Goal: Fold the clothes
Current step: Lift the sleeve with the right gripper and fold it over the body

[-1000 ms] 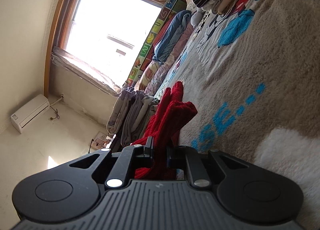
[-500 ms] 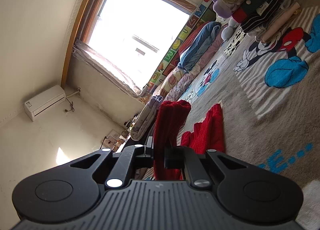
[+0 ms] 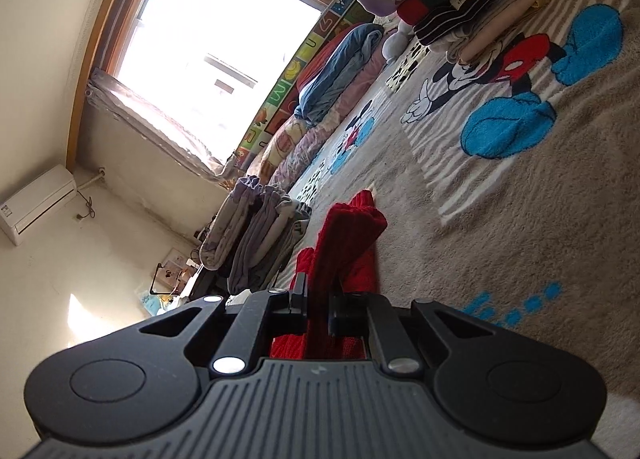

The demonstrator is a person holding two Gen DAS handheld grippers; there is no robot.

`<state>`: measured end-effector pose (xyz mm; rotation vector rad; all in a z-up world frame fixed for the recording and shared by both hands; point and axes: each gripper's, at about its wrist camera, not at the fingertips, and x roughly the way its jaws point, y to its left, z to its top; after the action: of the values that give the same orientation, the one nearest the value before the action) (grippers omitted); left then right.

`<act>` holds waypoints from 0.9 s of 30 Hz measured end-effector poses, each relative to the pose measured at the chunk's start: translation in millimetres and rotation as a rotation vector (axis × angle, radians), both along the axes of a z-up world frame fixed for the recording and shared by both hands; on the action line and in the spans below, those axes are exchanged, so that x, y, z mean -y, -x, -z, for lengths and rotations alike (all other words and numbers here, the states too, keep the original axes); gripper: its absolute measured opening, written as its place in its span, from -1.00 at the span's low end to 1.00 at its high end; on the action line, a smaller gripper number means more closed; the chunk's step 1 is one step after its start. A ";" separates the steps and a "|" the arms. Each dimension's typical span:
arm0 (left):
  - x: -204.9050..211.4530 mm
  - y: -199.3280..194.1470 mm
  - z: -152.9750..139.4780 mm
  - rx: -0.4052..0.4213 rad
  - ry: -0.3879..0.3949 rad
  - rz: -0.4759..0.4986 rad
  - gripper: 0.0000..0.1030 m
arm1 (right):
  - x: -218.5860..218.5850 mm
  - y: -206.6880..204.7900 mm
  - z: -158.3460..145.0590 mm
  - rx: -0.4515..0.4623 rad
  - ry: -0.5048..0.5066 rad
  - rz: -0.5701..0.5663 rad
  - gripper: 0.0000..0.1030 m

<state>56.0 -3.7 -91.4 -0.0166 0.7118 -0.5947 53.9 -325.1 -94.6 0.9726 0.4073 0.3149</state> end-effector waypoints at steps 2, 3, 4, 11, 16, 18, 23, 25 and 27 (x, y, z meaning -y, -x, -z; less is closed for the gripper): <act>7.0 4.1 -1.3 0.025 -0.037 0.022 0.32 | -0.6 -3.6 -8.0 -0.007 -0.008 0.007 -0.79; 6.1 4.3 -1.5 0.022 -0.032 0.026 0.32 | -1.8 -6.0 -12.8 -0.007 -0.012 0.008 -0.79; 4.4 3.9 -1.4 0.017 -0.024 0.028 0.32 | -3.5 -8.4 -17.9 -0.006 -0.015 0.006 -0.79; -9.0 -3.0 -2.2 -0.045 0.059 0.037 0.32 | -30.4 -36.8 -60.6 -0.007 0.020 -0.044 -0.79; -11.9 -6.7 -3.0 -0.071 0.090 0.047 0.33 | -57.9 -70.2 -83.7 -0.017 0.094 -0.079 -0.79; -13.5 -7.9 -3.4 -0.080 0.102 0.052 0.33 | -70.7 -85.6 -90.4 -0.023 0.130 -0.095 -0.79; -18.5 -10.7 -4.9 -0.103 0.128 0.060 0.36 | -100.1 -126.9 -93.7 -0.080 0.198 -0.122 -0.79; -20.3 -10.8 -5.1 -0.109 0.136 0.063 0.37 | -112.8 -142.1 -93.4 -0.105 0.236 -0.137 -0.79; -21.9 -11.7 -5.0 -0.115 0.145 0.065 0.38 | -126.2 -156.1 -92.4 -0.123 0.276 -0.154 -0.79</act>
<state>67.7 18.1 -86.4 -0.1632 0.7815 -0.7110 210.0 -198.9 -2.2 0.6931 0.6230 0.3295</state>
